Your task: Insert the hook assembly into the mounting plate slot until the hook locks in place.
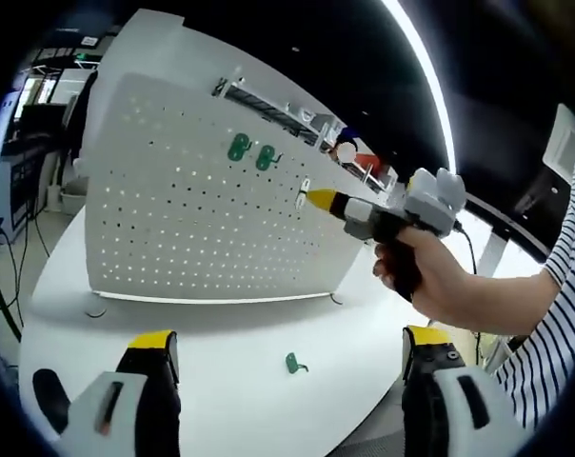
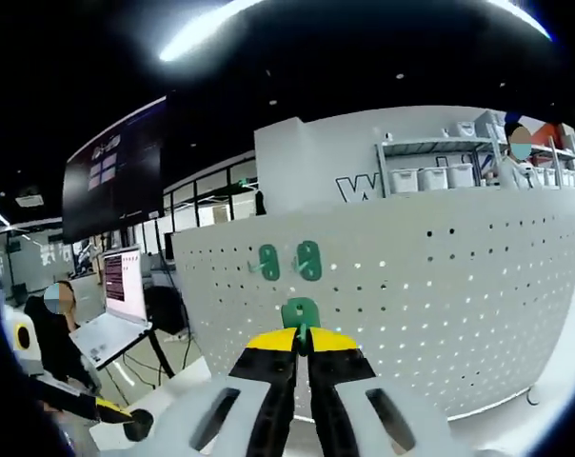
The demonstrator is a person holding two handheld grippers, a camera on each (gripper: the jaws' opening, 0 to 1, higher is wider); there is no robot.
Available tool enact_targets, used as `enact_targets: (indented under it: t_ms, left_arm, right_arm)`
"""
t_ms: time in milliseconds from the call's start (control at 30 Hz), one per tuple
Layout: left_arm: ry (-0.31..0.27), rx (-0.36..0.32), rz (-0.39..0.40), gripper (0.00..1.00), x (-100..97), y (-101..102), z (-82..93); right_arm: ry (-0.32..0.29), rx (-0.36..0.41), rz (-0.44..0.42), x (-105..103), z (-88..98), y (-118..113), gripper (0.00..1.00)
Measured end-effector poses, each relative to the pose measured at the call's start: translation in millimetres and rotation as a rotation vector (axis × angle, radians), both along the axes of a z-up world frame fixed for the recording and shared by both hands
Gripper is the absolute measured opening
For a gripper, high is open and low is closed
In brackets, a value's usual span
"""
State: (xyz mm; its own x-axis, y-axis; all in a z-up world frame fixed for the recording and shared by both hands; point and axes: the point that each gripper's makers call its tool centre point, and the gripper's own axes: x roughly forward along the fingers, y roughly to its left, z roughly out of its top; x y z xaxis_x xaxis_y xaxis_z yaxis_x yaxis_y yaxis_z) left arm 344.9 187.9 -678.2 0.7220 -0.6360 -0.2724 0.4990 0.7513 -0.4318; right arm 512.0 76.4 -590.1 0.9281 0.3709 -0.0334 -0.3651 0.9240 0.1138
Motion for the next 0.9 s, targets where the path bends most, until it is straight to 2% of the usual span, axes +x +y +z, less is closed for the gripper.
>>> enact_targets:
  t_ms: [133,233,667,900]
  left_arm:
    - [0.006,-0.006,0.007,1.0,-1.2,2,-1.4]
    - [0.011,-0.003,0.008,1.0,-1.8,3,-3.0]
    - [0.029,-0.007,0.02,0.99,1.4,5,-8.5]
    - [0.053,-0.012,0.031,0.98,-1.5,6,-16.1]
  right_arm:
    - [-0.017,0.021,-0.055,20,9.0,-11,0.0]
    - [-0.028,0.018,-0.075,26,13.1,-14,0.0]
    - [-0.068,0.059,-0.153,49,32.0,-25,0.0]
    - [-0.081,0.055,-0.165,56,33.0,-22,0.0]
